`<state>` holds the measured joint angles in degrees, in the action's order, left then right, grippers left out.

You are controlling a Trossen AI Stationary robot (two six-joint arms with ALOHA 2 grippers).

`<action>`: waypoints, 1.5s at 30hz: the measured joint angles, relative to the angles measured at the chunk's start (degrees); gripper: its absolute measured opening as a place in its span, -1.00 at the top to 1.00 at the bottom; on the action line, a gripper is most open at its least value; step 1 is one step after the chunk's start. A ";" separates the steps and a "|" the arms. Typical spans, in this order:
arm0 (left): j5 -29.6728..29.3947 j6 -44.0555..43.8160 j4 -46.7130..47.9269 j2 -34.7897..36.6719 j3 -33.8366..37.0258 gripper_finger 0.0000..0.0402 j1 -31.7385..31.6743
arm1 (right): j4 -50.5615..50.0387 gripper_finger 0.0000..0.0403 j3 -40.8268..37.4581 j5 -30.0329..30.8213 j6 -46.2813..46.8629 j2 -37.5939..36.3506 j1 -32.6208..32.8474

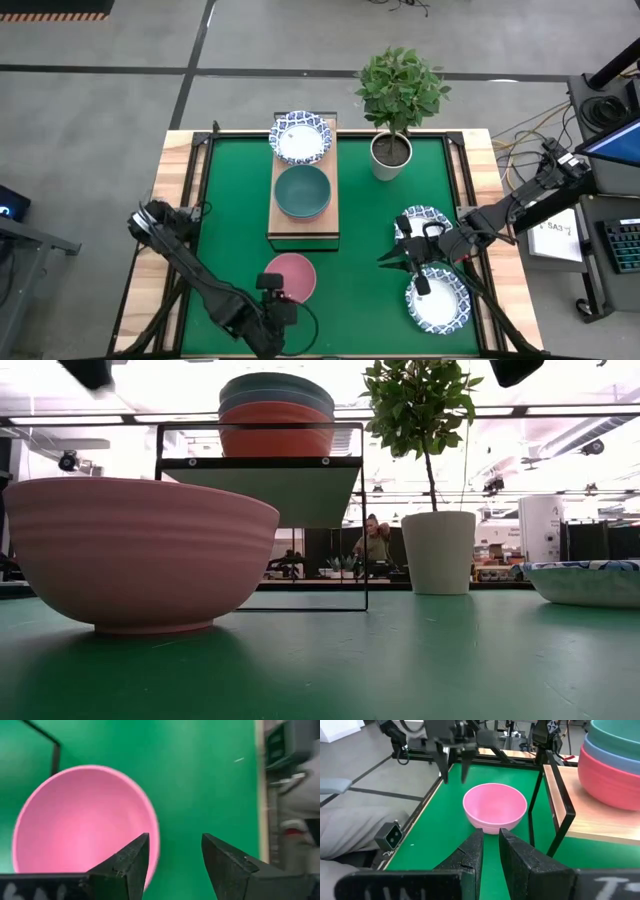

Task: Place and stack bowls onto a shelf
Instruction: Stack the pink bowl on top of the green bowl on the shelf

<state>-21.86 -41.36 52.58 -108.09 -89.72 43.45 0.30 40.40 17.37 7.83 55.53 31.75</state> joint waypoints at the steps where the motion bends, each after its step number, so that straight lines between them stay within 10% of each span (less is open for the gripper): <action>1: -0.57 -0.12 0.41 -0.54 0.12 0.18 -0.05 | 0.00 0.74 0.00 -0.02 0.14 0.00 0.00; 19: -2.67 -2.27 -3.19 -4.18 6.33 0.22 -0.69 | 0.02 0.74 0.00 0.13 0.07 0.00 0.00; 34: -1.10 -2.28 -4.44 -3.50 7.03 0.96 -0.67 | 0.02 0.74 0.00 0.20 0.09 0.00 0.00; 45: 4.59 7.89 4.98 -1.19 -7.94 0.99 0.03 | 0.44 0.74 0.00 0.20 0.09 0.00 0.00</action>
<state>-17.27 -33.46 57.55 -109.28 -97.66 43.48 0.73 40.40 17.56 7.92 55.53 31.75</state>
